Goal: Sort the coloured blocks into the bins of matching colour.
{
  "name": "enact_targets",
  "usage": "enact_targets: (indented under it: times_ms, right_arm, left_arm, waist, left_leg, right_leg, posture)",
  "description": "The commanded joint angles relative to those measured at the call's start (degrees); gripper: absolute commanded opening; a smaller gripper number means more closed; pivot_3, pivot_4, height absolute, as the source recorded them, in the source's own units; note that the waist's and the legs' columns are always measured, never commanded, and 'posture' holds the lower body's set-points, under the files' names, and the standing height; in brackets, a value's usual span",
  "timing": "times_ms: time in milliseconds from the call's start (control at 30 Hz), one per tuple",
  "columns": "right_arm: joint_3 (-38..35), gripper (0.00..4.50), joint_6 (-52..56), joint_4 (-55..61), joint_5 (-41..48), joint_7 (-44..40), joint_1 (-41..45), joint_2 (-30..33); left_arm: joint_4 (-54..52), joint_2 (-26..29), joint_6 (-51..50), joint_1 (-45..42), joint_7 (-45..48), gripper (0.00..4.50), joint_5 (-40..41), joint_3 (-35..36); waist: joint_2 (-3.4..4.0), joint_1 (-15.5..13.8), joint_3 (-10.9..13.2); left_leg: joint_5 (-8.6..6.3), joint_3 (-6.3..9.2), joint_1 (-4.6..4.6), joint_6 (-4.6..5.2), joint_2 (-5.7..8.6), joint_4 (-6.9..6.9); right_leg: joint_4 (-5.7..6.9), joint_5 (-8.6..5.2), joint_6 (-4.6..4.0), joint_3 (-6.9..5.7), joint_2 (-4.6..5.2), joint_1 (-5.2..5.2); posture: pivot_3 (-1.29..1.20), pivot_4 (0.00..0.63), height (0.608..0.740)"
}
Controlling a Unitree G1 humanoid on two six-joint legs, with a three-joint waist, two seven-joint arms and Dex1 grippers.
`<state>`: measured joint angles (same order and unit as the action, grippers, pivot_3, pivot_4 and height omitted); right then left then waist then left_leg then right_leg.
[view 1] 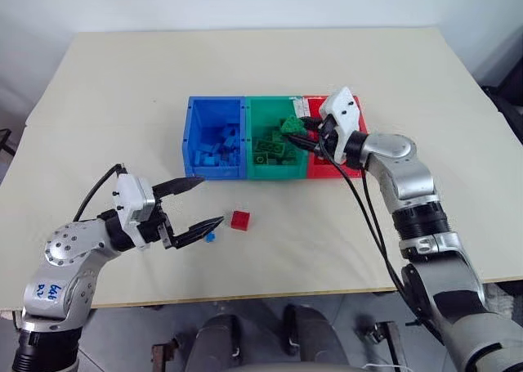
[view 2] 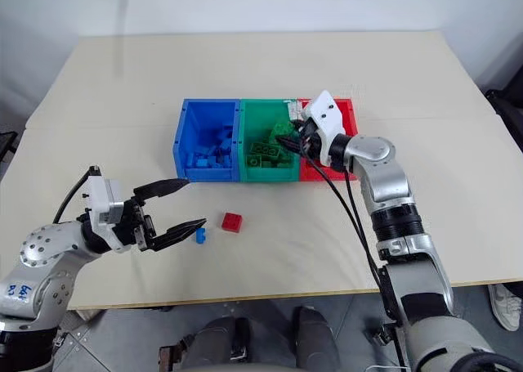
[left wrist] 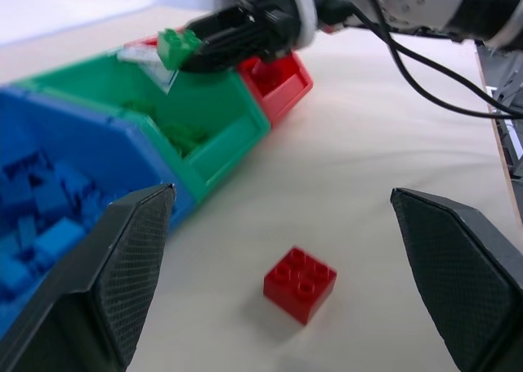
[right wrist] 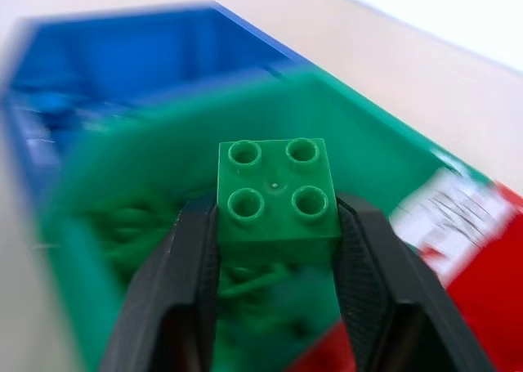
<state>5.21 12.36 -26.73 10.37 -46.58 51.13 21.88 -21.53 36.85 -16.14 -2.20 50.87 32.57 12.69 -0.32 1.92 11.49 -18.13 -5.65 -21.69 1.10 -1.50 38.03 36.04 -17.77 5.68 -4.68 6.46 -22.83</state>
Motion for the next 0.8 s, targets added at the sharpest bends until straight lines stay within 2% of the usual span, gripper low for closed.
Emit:
enact_targets:
  times_ms: [33, 133, 267, 567, 667, 733, 800]
  right_arm:
    - [-1.1, 3.44, -2.4, 0.5, 0.2, -0.2, 1.3, -0.7]
    - [-1.5, 4.47, -2.9, 3.7, 1.6, -2.7, -0.6, 0.1]
    - [-3.9, 4.47, -4.3, 12.7, 6.3, -10.9, -7.7, 4.7]
    - [-12.1, 4.47, -11.1, 26.6, 18.5, -33.6, -31.7, 18.5]
    - [-15.1, 4.47, -11.6, 27.4, 21.4, -35.8, -36.3, 20.0]
    - [-17.9, 4.47, -8.9, 27.0, 22.1, -34.7, -39.5, 22.3]
    - [-20.0, 4.47, -11.6, 26.1, 22.5, -33.6, -40.4, 21.5]
  left_arm:
    - [-0.4, 0.4, 0.9, 0.3, -0.4, 4.5, 0.0, 1.6]
    - [0.3, 0.3, 1.3, 0.6, -0.2, 4.5, -0.3, 1.6]
    - [2.6, 0.9, 2.6, 1.8, 0.9, 4.5, -0.8, 2.9]
    - [16.2, 6.2, 10.9, 4.6, 8.5, 4.5, -4.9, 6.7]
    - [19.9, 7.8, 13.2, 3.9, 10.8, 4.5, -5.8, 6.8]
    - [23.5, 9.2, 14.8, 2.8, 12.7, 4.5, -6.6, 6.8]
    - [24.8, 9.9, 15.1, 2.1, 13.8, 4.5, -6.7, 6.4]
  waist:
    - [0.0, 0.0, 0.0]
    - [0.0, -0.2, 0.0]
    - [0.0, -0.5, 0.0]
    - [0.0, -0.4, 0.0]
    - [0.0, -0.3, 0.0]
    - [0.0, -0.4, 0.0]
    - [0.0, -0.5, 0.0]
  left_leg:
    - [-0.02, 0.01, -0.02, 0.03, 0.0, 0.0]
    - [-0.05, 0.01, -0.07, 0.07, 0.0, 0.0]
    - [-0.07, 0.17, -0.19, 0.09, 0.01, 0.03]
    - [-0.11, 0.17, -0.35, 0.13, -0.04, 0.06]
    - [-0.1, 0.1, -0.3, 0.12, -0.09, 0.1]
    - [-0.1, 0.06, -0.23, 0.12, -0.07, 0.13]
    - [-0.1, 0.08, -0.2, 0.12, -0.05, 0.16]
  right_leg:
    - [-0.01, 0.0, 0.0, -0.01, 0.0, 0.0]
    - [-0.07, 0.01, 0.02, -0.04, 0.0, 0.0]
    - [-0.12, 0.01, 0.03, -0.16, 0.02, 0.0]
    - [-0.34, 0.02, 0.05, -0.67, 0.06, -0.01]
    - [-0.3, 0.02, 0.05, -0.81, 0.06, 0.0]
    - [-0.24, 0.02, 0.04, -0.96, 0.1, 0.0]
    - [-0.28, 0.02, 0.04, -1.03, 0.17, 0.0]
  posture:
    - [0.0, 0.15, 0.74]
    - [0.0, 0.15, 0.74]
    - [0.0, 0.15, 0.74]
    - [0.0, 0.15, 0.74]
    - [0.0, 0.15, 0.74]
    - [0.0, 0.15, 0.74]
    - [0.0, 0.15, 0.74]
